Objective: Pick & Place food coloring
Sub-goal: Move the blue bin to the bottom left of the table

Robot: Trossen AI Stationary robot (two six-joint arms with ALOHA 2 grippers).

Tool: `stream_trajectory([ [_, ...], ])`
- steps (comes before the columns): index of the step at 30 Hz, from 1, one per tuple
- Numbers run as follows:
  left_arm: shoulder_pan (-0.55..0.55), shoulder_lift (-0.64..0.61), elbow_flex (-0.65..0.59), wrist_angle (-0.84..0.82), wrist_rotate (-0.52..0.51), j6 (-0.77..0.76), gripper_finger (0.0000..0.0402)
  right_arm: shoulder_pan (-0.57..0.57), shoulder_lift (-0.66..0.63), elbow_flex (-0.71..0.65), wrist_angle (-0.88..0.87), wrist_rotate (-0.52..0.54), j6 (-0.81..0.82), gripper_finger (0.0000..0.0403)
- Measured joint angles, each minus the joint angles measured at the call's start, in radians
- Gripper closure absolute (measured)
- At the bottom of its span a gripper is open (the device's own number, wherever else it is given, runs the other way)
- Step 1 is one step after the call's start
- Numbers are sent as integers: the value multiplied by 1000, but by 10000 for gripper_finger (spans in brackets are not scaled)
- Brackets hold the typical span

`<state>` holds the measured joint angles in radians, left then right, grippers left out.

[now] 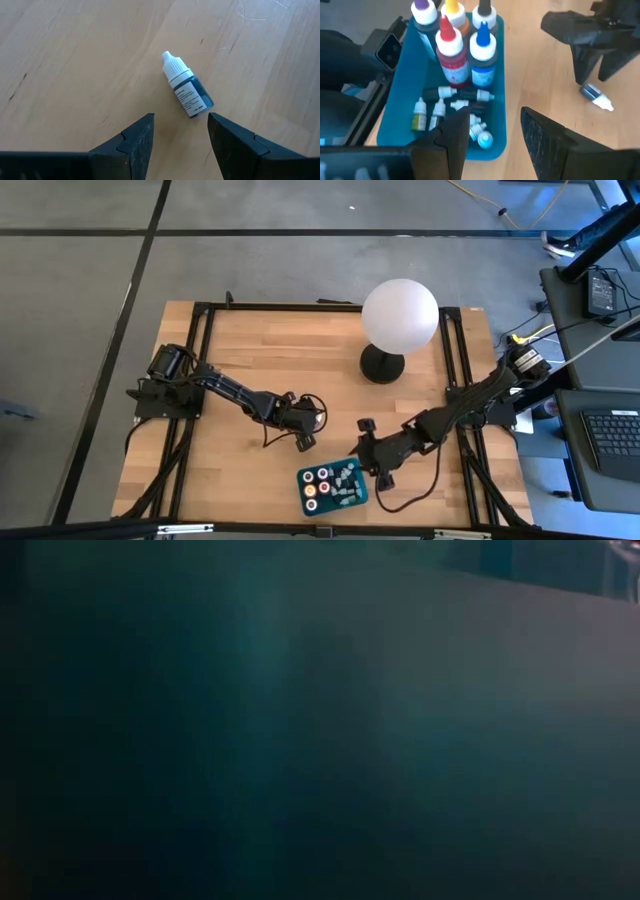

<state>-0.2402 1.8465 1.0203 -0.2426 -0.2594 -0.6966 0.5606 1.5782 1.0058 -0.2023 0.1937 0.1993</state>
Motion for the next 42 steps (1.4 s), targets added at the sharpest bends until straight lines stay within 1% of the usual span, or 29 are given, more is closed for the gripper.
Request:
stream_trajectory([
  [5, 0, 0, 0, -1, 3, 0, 219, -1, 52, 0, 28, 7, -20, 223],
  [10, 0, 0, 0, -1, 27, -1, 219, -30, 110, 0, 26, 35, 3, 224],
  [13, 0, 0, 0, -1, 29, -12, 219, -48, 125, 0, 28, -7, 9, 224],
  [17, 0, 0, 0, -1, 30, -15, 219, -73, 141, 0, 25, -95, 31, 224],
  [21, 0, 0, 0, -1, 30, -15, 219, -90, 146, 0, 20, -108, 36, 229],
  [25, 0, 0, 0, -1, 30, -15, 219, -101, 146, 0, 7, -125, 56, 264],
  [29, 0, 0, 0, -1, 30, -15, 219, -109, 146, 0, 4, -169, 51, 316],
  [35, 0, 0, 0, -1, 30, -15, 219, -112, 146, 2, -12, -173, 49, 389],
  [42, 0, -1, 0, -1, 30, -15, 219, -113, 140, 6, -88, -161, 114, 392],
])
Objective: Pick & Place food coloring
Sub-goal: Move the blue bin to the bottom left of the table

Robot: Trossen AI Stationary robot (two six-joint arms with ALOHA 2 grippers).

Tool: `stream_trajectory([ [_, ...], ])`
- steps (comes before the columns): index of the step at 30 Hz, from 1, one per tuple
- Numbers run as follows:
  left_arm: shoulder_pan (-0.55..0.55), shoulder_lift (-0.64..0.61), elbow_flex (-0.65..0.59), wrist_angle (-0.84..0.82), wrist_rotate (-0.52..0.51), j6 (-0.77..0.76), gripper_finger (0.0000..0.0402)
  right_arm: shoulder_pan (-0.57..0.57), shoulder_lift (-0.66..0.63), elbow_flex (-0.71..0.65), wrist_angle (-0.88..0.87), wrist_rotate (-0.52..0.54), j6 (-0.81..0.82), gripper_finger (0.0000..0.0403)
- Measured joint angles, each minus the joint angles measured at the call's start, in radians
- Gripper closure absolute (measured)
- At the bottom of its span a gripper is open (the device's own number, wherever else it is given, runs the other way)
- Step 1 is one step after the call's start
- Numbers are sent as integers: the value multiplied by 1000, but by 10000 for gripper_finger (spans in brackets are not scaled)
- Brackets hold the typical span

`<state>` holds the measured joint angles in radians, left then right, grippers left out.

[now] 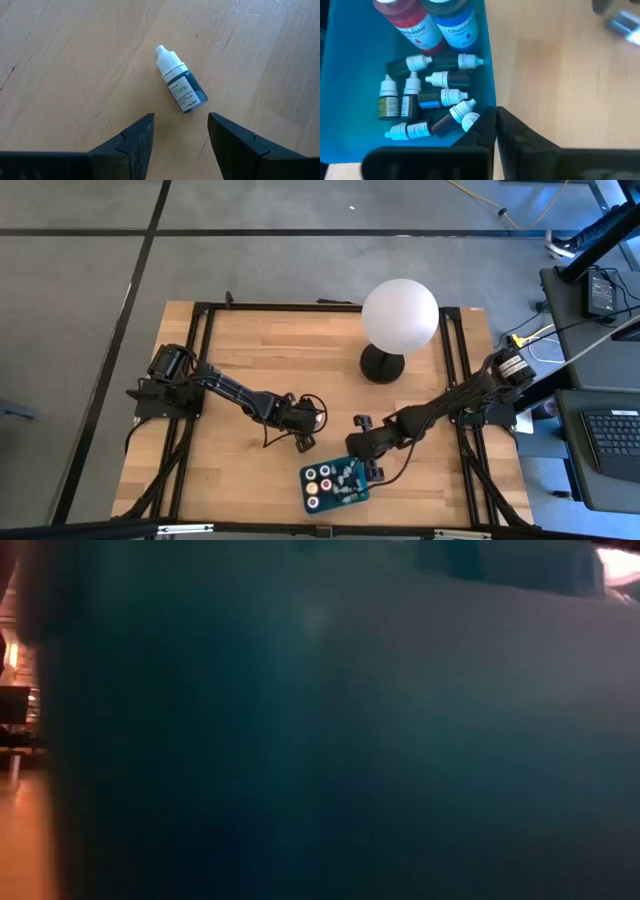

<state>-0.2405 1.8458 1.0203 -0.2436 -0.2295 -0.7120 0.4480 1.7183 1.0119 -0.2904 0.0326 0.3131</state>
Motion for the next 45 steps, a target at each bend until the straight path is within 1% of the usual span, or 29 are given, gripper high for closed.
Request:
stream_trajectory([
  [7, 0, 0, 0, 0, 0, 0, 219, 31, -51, -2, -195, 52, 109, 395],
  [14, 0, 0, 0, 0, 0, 0, 219, 119, -149, -9, -458, 149, 263, 398],
  [18, 0, 0, 0, -1, 8, 0, 219, 168, -173, -9, -610, 157, 364, 398],
  [21, 0, 0, 0, 0, 15, -1, 219, 195, -173, -9, -693, 157, 395, 398],
  [27, 0, 0, 0, 0, 15, -11, 219, 217, -178, -42, -698, 165, 383, 397],
  [32, 0, 0, 0, 0, 26, -10, 219, 218, -177, -56, -694, 235, 358, 385],
  [34, 0, 0, 0, 0, 49, -10, 219, 218, -175, -58, -693, 277, 339, 375],
  [37, 0, 0, 0, 0, 74, -10, 219, 217, -173, -60, -685, 312, 305, 364],
  [41, 0, -1, 0, 0, 90, -9, 219, 217, -173, -60, -678, 320, 305, 361],
  [45, 0, -1, 0, 0, 90, -8, 219, 217, -173, -60, -677, 301, 306, 360],
])
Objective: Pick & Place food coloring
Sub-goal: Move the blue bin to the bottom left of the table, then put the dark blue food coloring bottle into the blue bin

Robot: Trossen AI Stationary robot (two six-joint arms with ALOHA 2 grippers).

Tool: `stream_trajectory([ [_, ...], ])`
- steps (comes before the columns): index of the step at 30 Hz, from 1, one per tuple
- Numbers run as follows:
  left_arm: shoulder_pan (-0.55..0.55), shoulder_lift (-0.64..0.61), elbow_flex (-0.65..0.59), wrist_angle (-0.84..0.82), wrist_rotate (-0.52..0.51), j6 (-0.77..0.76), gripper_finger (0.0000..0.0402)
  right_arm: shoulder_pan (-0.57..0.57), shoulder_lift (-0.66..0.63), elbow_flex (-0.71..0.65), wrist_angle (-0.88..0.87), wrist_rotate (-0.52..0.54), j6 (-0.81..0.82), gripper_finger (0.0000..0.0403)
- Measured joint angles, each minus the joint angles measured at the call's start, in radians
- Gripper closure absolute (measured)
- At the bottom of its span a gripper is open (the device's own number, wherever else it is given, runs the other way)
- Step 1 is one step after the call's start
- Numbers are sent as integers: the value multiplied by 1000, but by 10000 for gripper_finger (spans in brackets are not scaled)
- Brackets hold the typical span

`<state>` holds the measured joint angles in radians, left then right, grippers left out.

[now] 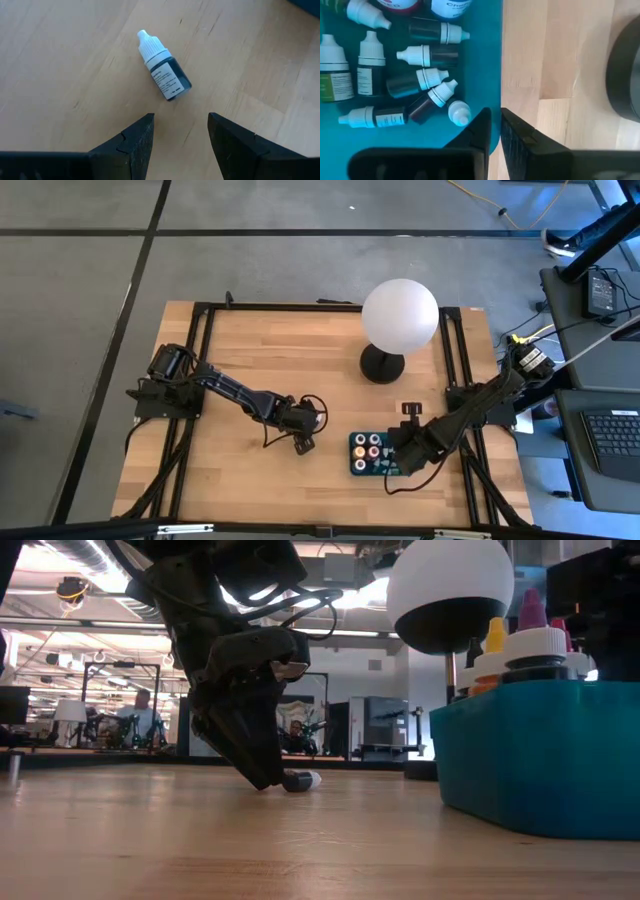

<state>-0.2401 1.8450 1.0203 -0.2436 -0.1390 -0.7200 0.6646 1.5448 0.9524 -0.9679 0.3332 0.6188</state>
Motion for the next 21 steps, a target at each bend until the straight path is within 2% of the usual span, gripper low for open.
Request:
stream_trajectory([
  [4, 0, 0, 0, 0, 0, 0, 219, 0, 0, 0, 0, -14, 0, 351],
  [9, 0, 0, 0, 26, 3, -8, 219, 0, 0, 0, 0, -54, 5, 312],
  [13, 0, 0, 0, 83, 0, -44, 219, 1, 0, 1, 1, -9, 21, 278],
  [21, 0, 0, 0, 85, -141, -115, 219, 0, -3, 65, -4, 48, 27, 245],
])
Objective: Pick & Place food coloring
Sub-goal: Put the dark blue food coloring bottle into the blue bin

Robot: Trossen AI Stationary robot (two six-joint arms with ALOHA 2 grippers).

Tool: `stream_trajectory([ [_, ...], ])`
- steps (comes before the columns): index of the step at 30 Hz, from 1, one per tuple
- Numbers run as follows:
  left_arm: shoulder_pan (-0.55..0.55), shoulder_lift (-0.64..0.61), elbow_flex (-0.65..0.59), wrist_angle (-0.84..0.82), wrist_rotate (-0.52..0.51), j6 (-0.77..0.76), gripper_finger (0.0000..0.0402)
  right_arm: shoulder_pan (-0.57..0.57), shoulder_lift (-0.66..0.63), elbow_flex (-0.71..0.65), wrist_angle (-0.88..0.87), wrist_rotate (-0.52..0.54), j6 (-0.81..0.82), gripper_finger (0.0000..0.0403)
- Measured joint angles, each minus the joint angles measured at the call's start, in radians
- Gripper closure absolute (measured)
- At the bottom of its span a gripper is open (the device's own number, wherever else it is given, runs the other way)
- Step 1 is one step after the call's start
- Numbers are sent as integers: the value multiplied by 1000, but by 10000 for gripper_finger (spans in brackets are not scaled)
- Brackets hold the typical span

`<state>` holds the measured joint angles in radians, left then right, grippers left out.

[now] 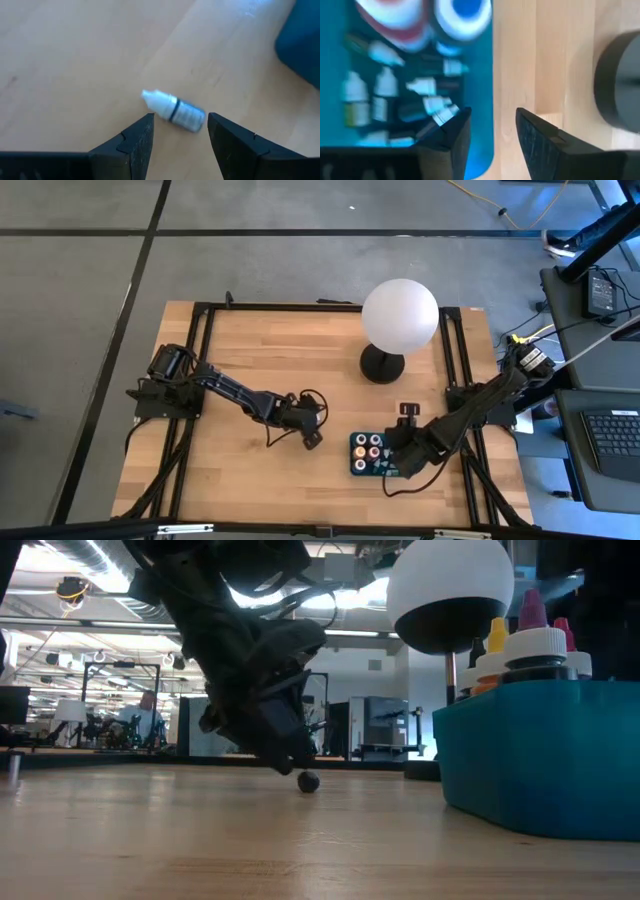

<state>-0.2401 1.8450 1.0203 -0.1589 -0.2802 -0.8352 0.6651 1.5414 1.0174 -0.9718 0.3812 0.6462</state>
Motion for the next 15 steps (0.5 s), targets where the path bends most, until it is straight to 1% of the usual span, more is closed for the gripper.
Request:
stream_trajectory([
  [3, 0, 0, 0, 19, -44, 0, 219, 1, 0, 57, -12, 17, -2, 244],
  [5, 0, 0, 0, 41, -55, 36, 219, 5, 0, 95, -27, 19, -11, 243],
  [8, 0, -2, 0, 46, -7, 181, 219, 20, 0, 147, -44, 26, -41, 243],
  [11, 7, -28, 5, 34, 20, 265, 219, 37, 0, 188, -48, 49, -52, 243],
  [12, 11, -42, 13, 13, 20, 262, 219, 41, 0, 198, -47, 59, -53, 243],
  [13, 16, -57, 23, -22, 9, 223, 219, 42, 0, 205, -48, 70, -50, 243],
  [15, 29, -84, 41, -72, -29, 98, 219, 41, 0, 212, -44, 81, -30, 243],
])
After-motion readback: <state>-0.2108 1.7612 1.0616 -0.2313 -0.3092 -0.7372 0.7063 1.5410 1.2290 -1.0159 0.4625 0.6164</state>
